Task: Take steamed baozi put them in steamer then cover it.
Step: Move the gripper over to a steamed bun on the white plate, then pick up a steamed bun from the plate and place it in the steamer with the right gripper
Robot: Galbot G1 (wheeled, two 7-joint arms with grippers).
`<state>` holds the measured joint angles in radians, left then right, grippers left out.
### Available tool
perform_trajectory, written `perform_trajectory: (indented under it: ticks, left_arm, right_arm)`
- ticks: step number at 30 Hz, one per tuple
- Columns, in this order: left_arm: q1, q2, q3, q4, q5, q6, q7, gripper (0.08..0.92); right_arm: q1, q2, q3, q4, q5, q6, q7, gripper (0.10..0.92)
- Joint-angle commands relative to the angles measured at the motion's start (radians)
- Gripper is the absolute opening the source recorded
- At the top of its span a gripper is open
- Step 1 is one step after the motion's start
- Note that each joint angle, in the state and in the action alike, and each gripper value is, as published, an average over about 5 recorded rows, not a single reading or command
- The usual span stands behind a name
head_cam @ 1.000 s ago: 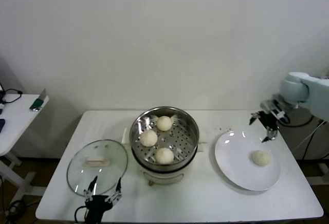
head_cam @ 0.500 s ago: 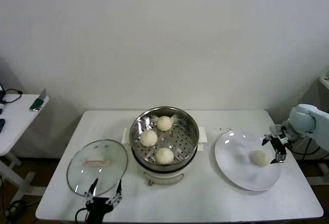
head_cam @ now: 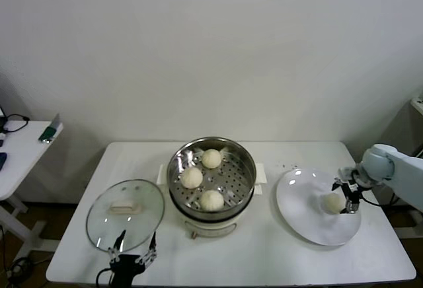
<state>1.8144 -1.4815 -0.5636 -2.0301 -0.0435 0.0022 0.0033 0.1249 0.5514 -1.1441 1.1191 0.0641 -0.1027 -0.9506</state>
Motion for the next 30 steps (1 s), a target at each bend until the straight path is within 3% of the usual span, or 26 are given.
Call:
perform_trajectory:
  ticks: [1,7,12,16,21,25,30]
  left_arm:
    - [-0.003,0.000,0.001,0.001,-0.001,0.002,0.000,0.823]
    - [-0.007,0.000,0.002,0.003,-0.001,0.003,-0.001,0.823]
    - [-0.010,0.001,0.002,0.002,-0.002,0.004,-0.002,0.823]
    - [-0.015,0.005,0.001,0.000,-0.004,0.008,-0.002,0.823]
    - [-0.017,0.017,-0.002,-0.001,-0.010,0.015,-0.001,0.823]
    - [-0.020,0.026,-0.007,-0.002,-0.018,0.019,0.001,0.823]
    - [-0.025,0.027,-0.011,-0.004,-0.026,0.020,0.001,0.823]
  right_arm:
    - [-0.046,0.013,0.046,-0.017,-0.022,-0.011,0.009,0.814]
    - [-0.016,0.008,0.035,-0.002,-0.004,-0.013,-0.001,0.711]
    - [0.135,-0.004,-0.083,0.041,0.069,-0.021,-0.009,0.676]
    - [0.505,0.022,-0.409,0.142,0.266,-0.038,-0.018,0.671]
    - [0.969,0.164,-0.724,0.280,0.540,-0.076,-0.047,0.670]
    - [1.125,0.286,-0.730,0.355,0.712,-0.122,-0.054,0.670]
    - [1.107,0.392,-0.630,0.436,0.832,-0.197,0.002,0.670]
